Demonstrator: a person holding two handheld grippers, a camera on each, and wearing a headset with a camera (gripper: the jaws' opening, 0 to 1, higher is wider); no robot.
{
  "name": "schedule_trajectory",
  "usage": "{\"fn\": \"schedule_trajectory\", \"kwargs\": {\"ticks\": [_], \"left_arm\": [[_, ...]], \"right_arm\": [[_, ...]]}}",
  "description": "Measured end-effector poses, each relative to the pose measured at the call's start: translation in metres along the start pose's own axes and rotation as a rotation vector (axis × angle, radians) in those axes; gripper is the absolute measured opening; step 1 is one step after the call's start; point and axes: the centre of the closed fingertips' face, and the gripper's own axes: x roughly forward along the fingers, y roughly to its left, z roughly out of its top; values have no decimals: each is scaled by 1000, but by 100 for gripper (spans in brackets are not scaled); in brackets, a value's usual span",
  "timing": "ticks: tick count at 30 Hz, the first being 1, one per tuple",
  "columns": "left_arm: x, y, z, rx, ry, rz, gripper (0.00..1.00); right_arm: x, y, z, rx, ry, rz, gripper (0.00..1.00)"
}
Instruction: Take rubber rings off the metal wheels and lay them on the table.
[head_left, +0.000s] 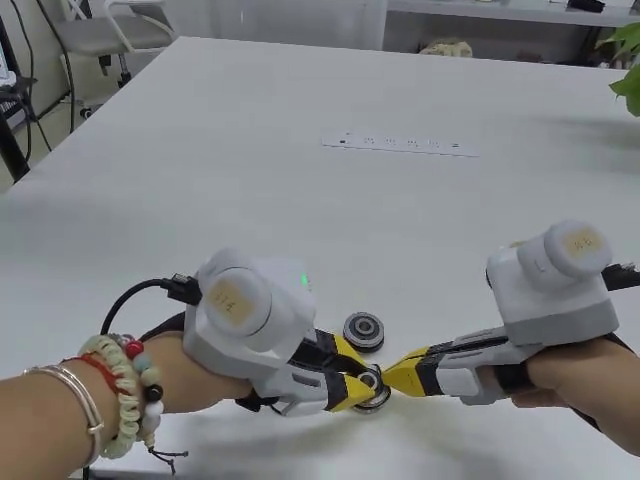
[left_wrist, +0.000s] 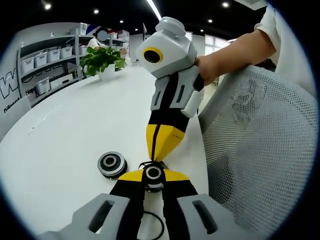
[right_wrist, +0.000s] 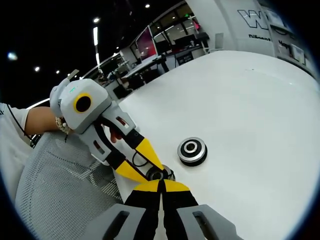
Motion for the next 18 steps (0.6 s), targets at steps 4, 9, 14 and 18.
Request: {"fn": "schedule_trajectory", "kwargs": {"ticks": [4, 9, 14, 18], "left_arm": [[0, 0, 0, 0, 0, 0, 8], [0, 0, 0, 0, 0, 0, 8], [-1, 0, 0, 0, 0, 0, 8], [-1, 1, 0, 0, 0, 0, 8]], "right_arm": [[0, 0, 0, 2, -1, 1, 0], [0, 1, 1, 7, -1, 1, 0], [0, 1, 2, 9, -3, 4, 0], [1, 2, 2, 10, -5, 7, 0]]}}
